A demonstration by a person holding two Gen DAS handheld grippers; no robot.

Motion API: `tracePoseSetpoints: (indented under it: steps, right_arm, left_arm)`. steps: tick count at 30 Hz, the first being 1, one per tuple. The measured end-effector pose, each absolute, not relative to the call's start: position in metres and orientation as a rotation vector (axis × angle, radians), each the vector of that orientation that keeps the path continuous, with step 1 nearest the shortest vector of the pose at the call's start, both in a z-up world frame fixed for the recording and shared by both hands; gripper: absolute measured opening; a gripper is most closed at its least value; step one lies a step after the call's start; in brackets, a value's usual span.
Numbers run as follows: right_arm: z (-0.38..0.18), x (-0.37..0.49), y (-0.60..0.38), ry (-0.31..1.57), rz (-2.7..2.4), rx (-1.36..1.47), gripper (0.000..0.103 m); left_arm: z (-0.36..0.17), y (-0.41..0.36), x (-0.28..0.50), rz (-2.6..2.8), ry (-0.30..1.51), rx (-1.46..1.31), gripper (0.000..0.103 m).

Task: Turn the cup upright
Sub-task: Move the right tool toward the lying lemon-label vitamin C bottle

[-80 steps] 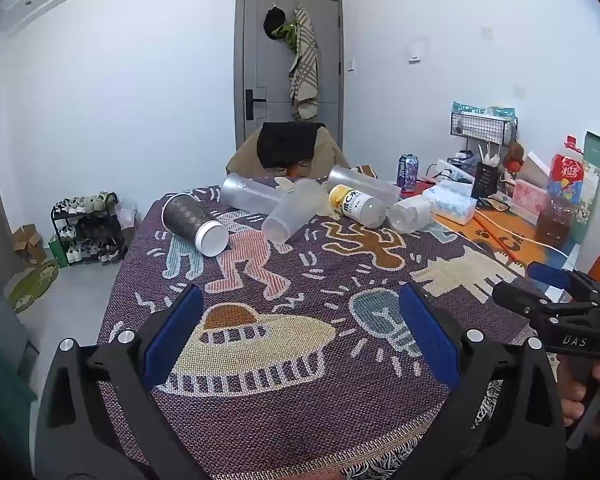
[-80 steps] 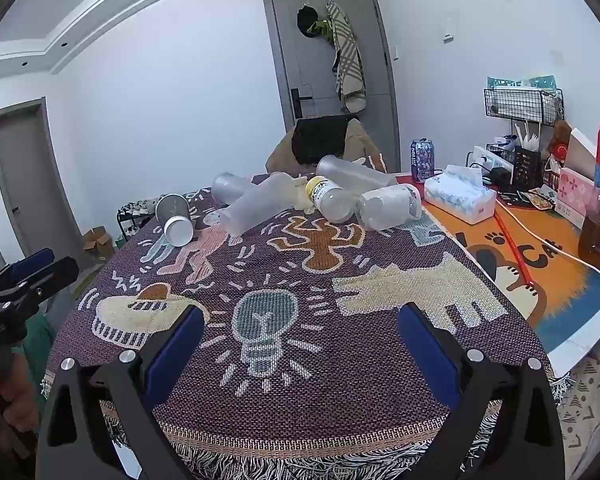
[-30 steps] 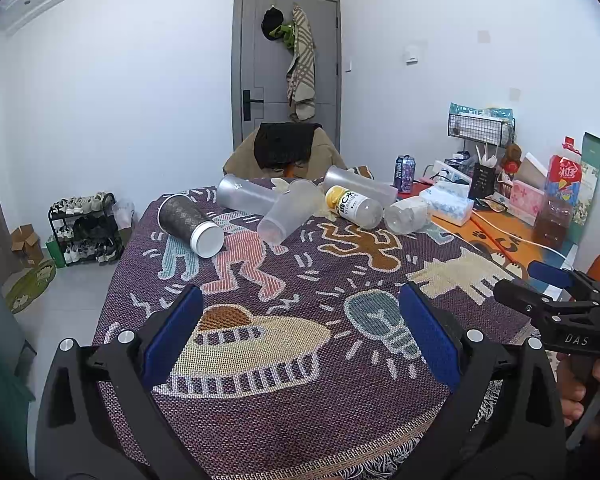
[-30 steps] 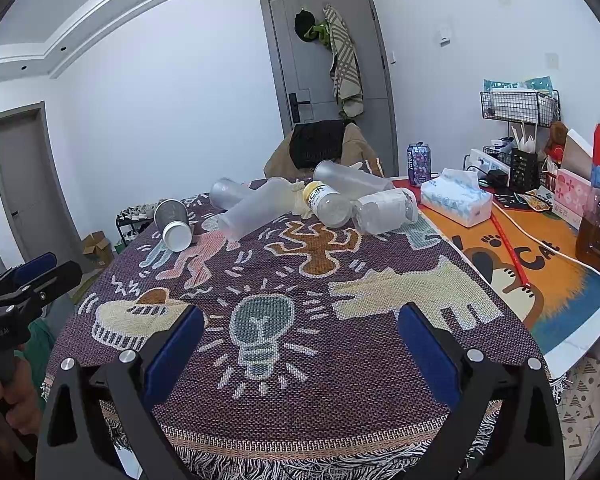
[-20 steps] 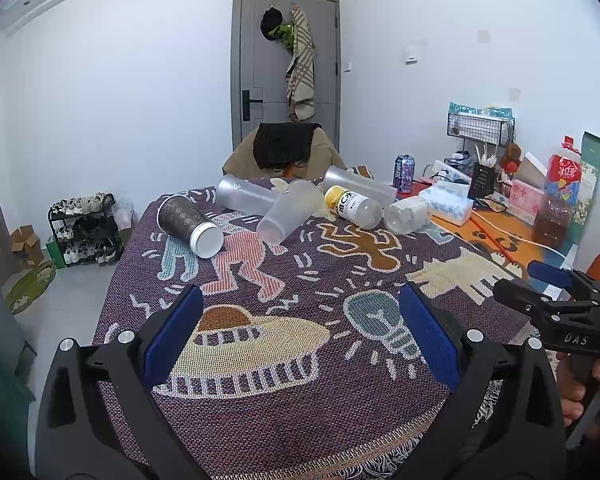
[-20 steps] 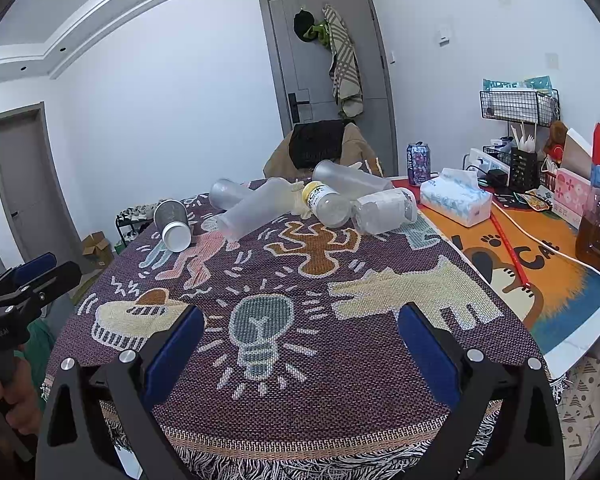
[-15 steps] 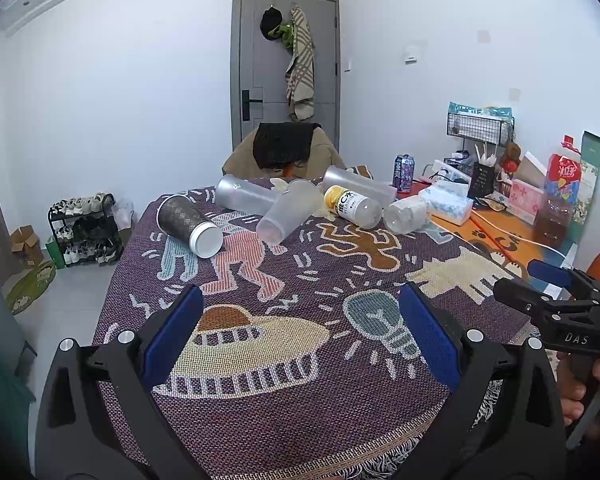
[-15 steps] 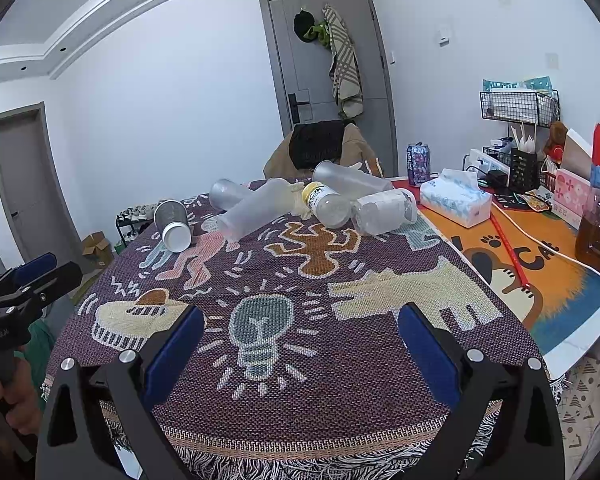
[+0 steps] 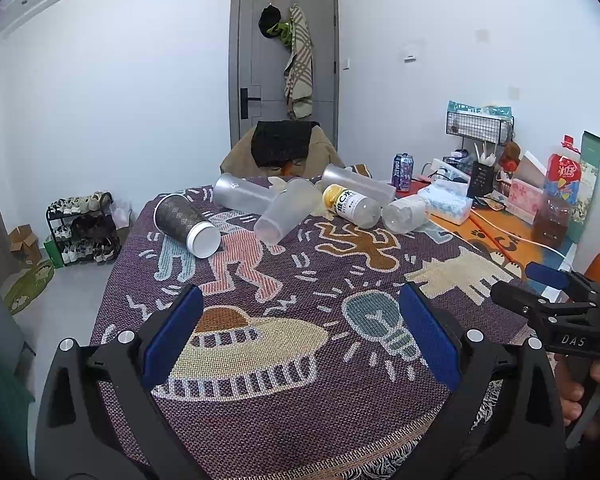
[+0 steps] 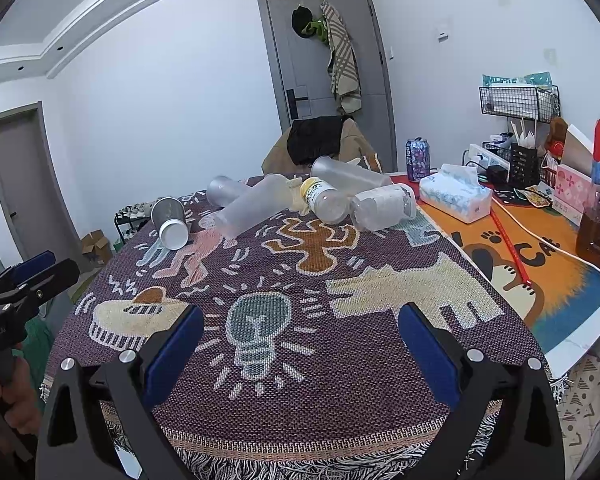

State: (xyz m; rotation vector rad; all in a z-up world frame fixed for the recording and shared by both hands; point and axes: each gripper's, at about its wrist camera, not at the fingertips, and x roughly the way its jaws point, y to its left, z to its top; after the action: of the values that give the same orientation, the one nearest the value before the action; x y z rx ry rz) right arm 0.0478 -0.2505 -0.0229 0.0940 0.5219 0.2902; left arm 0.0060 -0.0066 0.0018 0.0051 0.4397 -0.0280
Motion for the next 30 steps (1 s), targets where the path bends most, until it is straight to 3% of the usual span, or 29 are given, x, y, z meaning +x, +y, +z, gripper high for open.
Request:
tracePoseSetpoints:
  steps: [30]
  right_arm:
    - [-0.002, 0.205, -0.232, 0.655, 0.374, 0.020, 0.095]
  left_arm:
    - [0.004, 0.010, 0.133, 0.031, 0.568, -0.082, 0.097]
